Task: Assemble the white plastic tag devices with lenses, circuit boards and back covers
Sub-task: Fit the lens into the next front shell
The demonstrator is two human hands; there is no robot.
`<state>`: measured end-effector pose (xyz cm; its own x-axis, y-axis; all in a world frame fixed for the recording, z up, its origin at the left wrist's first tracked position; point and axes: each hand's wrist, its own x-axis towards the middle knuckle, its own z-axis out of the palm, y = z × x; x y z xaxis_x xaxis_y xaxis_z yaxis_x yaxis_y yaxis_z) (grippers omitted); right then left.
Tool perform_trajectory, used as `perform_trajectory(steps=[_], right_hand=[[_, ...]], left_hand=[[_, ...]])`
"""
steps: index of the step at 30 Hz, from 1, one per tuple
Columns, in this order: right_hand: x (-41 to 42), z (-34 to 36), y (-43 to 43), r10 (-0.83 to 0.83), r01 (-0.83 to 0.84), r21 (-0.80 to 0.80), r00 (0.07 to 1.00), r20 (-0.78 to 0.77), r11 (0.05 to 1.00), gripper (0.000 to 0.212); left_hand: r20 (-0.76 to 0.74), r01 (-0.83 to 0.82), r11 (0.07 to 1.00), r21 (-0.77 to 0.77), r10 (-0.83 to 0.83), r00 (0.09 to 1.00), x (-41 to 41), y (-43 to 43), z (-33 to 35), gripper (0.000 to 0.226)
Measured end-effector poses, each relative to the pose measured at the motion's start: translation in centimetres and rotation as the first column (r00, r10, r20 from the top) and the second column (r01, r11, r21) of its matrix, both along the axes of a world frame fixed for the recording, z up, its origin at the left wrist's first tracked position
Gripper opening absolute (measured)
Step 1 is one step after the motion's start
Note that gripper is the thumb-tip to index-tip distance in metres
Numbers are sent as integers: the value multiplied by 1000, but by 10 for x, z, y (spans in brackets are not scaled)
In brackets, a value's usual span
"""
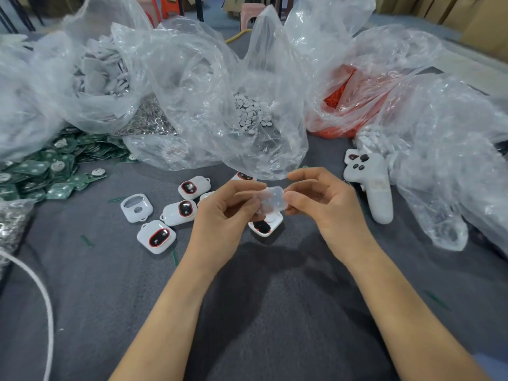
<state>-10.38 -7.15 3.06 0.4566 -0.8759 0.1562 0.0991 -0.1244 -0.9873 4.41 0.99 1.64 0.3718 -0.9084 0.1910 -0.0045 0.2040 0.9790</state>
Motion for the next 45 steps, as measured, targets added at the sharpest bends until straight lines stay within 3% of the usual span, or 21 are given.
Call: perform_trajectory(steps=[10,16,17,19,21,23,26,32,35,39,45], right_hand=[[0,-2,-3,-52,52,1,998,-28,999,11],[-2,-2,-6,-60,59,-18,998,-32,998,16],[-2,-3,-7,-69,68,-30,997,-35,997,20],[-3,-4,-8,-111,109,-42,993,-39,993,27],[-3,-4,-9,-152,153,10,988,-5,988,21],[-4,-3,-11,-165,162,67,986,34,984,20],[-5,-4,-10,-151,151,-7,988,-33,989,25],[1,-9,-4,15,-31,-71,977,-214,997,29],[4,-10,-1,34,-62,-108,968,-247,992,33],[5,-11,0,43,-64,-104,979,-197,993,29],[0,-10,-4,21,-39,-79,976,-216,996,20]], left_hand=[[11,-30,999,-26,30,999,6,0,0,30],[6,-89,996,10,89,996,13,2,1,26],[63,-115,993,36,113,992,14,2,0,22],[365,-137,983,126,82,927,18,4,-3,18],[640,-113,964,239,-69,766,18,5,-8,42],[723,-85,954,289,-159,672,15,4,-9,59],[772,-45,963,266,-185,609,12,2,-10,60],[649,75,961,266,-236,723,13,4,-11,64],[548,42,975,220,-159,822,11,3,-9,43],[549,-11,983,182,-92,831,9,0,-9,8],[383,-94,983,155,28,923,10,-1,-7,17]])
